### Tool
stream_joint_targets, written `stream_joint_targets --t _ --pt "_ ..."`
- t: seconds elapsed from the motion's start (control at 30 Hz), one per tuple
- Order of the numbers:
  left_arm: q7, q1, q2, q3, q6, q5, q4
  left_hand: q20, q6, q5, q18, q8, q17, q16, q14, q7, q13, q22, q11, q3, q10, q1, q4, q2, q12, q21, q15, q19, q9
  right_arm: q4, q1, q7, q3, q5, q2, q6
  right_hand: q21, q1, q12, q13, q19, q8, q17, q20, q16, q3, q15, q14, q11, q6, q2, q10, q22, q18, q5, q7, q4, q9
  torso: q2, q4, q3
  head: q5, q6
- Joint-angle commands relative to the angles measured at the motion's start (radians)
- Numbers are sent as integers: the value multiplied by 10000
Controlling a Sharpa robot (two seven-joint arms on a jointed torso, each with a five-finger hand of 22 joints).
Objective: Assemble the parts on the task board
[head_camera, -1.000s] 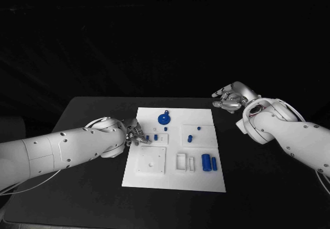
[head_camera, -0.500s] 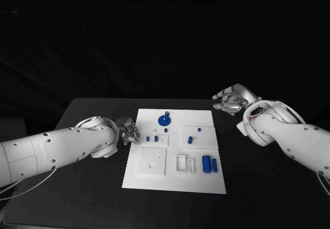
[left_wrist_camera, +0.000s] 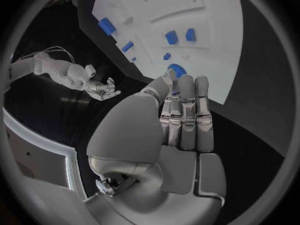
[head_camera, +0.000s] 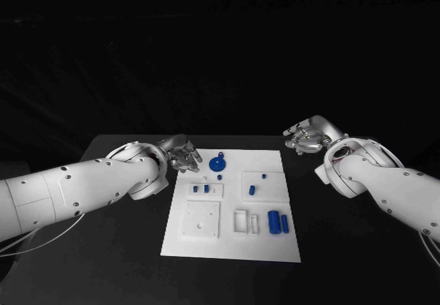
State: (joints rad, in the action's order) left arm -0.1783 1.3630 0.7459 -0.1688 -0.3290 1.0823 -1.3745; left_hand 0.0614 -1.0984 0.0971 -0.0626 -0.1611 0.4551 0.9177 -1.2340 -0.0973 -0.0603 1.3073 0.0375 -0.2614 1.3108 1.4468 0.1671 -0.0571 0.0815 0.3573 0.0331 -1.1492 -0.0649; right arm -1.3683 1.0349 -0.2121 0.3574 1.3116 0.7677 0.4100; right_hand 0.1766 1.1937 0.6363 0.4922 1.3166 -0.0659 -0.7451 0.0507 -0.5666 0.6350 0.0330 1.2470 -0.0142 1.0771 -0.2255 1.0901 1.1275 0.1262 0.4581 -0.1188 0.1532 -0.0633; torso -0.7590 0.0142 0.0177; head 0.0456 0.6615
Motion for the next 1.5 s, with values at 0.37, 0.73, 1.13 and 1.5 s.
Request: stream_joint_targets --t 0.37,0.73,1.13,1.5 --pt "2310 24 -1476 -42 -101 1862 1310 -127 -612 -58 -219 986 -134 -125 -132 37 13 179 168 -244 -431 -259 -36 -114 -238 -383 -46 -169 -44 211 -2 2186 1 -2137 -104 73 -1147 450 -5736 -4336 -1983 36 5927 -1331 5039 7 -1202 -308 -910 90 532 998 -7770 51 -768 -221 -238 4 -38 -34 -11 -38 -119" --pt "2476 -96 -2362 -243 467 3034 2471 -168 -395 -94 -241 988 -70 144 -270 33 15 181 245 -434 -764 -526 -127 -464 -237 -450 -77 -389 -34 238 1 2598 1 -2526 -153 -4 -1030 382 -5749 -4344 -1659 36 6824 -1465 5049 1 -1300 -387 -1002 0 557 736 -10482 84 -596 -264 -252 5 -26 -24 -17 -83 -114" --pt "2375 -283 -2800 -439 1184 3686 3071 -127 -46 756 -193 988 -941 1153 -294 72 21 218 400 430 -1856 -303 -705 -717 -237 -615 -28 -748 -29 125 4 2634 1 -2583 -163 132 -1039 288 -5750 -4344 -1721 41 6827 -1511 5052 -48 -1362 -480 -1055 -125 468 627 -10596 78 -437 -296 -344 8 -36 -12 -28 -126 -87" --pt "2389 -419 -2953 -472 1238 4044 3389 -190 30 841 -255 992 -1243 1482 -246 30 20 213 446 568 -1886 -359 -800 -716 -237 -533 -95 -773 -27 15 7 2612 1 -2587 -145 170 -1038 288 -5747 -4344 -1753 35 6826 -1535 5048 -44 -1385 -509 -1074 -171 428 596 -10597 88 -361 -310 -366 6 -36 -13 -22 -167 -35"
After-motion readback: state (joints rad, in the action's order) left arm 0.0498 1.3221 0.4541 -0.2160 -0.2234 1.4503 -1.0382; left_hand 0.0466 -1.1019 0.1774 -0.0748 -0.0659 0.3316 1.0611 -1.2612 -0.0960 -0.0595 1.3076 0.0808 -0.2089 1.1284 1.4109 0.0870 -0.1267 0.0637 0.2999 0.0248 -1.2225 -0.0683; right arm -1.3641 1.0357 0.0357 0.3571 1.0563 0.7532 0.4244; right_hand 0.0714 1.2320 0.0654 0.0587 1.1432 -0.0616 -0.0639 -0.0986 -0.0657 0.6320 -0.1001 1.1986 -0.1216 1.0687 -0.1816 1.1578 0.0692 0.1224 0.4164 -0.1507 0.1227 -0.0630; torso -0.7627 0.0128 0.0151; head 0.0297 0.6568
